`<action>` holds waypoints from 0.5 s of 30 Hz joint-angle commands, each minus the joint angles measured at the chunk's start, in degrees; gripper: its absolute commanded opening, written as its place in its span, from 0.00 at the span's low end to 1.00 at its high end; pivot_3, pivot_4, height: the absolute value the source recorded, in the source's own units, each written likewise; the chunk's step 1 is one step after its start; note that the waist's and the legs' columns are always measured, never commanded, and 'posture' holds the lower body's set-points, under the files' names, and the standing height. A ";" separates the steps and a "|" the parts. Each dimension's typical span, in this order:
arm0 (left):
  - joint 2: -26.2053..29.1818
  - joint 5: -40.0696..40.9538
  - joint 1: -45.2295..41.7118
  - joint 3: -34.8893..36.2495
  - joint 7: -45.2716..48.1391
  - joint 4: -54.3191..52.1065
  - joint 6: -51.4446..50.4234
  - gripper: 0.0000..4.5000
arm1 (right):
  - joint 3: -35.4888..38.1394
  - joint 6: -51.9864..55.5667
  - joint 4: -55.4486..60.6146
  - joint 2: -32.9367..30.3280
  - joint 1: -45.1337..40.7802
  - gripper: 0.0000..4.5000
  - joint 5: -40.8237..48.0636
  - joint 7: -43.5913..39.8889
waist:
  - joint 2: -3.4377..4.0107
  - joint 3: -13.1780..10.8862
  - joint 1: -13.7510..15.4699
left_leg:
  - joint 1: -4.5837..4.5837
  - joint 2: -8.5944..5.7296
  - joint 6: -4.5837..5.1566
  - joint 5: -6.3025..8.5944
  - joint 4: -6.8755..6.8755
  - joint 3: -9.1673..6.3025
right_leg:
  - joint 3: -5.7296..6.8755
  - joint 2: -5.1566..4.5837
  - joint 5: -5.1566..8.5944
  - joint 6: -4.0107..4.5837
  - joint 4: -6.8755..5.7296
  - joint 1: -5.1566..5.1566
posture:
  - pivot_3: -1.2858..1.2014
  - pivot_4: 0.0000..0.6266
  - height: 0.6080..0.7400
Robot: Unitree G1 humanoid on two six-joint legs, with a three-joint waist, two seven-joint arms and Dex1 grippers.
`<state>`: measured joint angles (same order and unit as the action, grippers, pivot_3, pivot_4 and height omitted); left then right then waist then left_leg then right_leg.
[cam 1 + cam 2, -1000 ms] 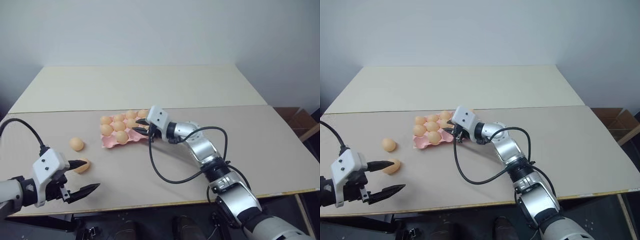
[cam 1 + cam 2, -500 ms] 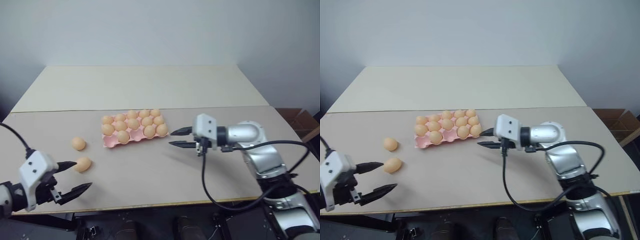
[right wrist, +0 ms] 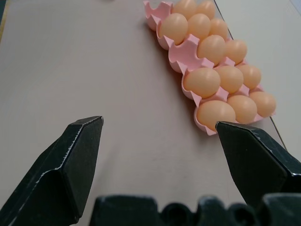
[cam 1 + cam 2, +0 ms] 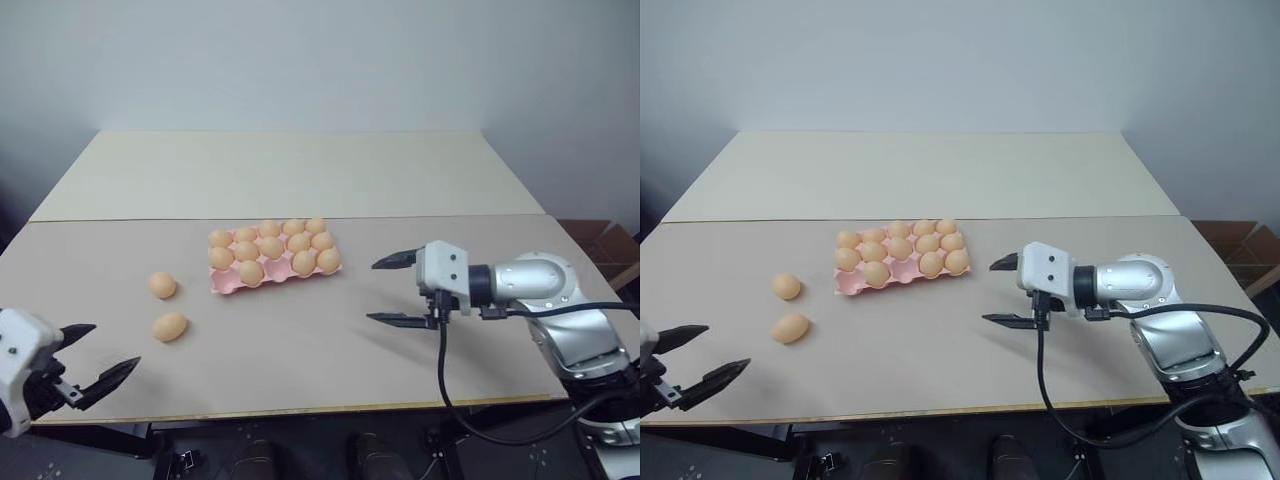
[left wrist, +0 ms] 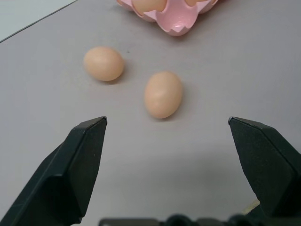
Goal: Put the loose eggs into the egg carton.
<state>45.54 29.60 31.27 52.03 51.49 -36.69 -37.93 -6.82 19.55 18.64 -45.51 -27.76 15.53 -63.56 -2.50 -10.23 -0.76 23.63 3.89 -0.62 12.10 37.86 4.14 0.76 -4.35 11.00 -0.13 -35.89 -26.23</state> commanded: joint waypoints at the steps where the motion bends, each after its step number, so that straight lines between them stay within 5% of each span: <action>1: 0.56 0.18 -1.08 0.63 -1.37 -0.04 -0.54 1.00 | 2.40 0.50 2.09 -1.22 0.56 0.99 1.33 0.12 | -0.01 0.00 0.01 | 0.00 0.00 0.00 0.00 0.00 0.00 | 0.00 0.00 0.00 0.00 0.00 0.00 | 0.52 0.24 1.00; 15: -0.26 -4.01 -21.48 -21.75 -9.38 15.80 2.96 1.00 | 2.99 2.47 6.53 -2.46 3.98 0.99 0.65 2.94 | -0.08 0.04 0.07 | 0.07 -0.02 0.37 -0.22 0.00 -0.01 | -0.02 0.03 -0.01 -0.02 0.01 0.03 | 0.52 0.24 1.00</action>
<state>44.61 26.84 10.48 31.47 42.03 -21.71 -36.88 -5.68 21.66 22.56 -47.09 -23.78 15.89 -61.21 -2.58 -10.18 -0.70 23.71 3.87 -0.25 11.88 37.86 4.14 0.74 -4.32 10.99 -0.15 -35.88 -26.21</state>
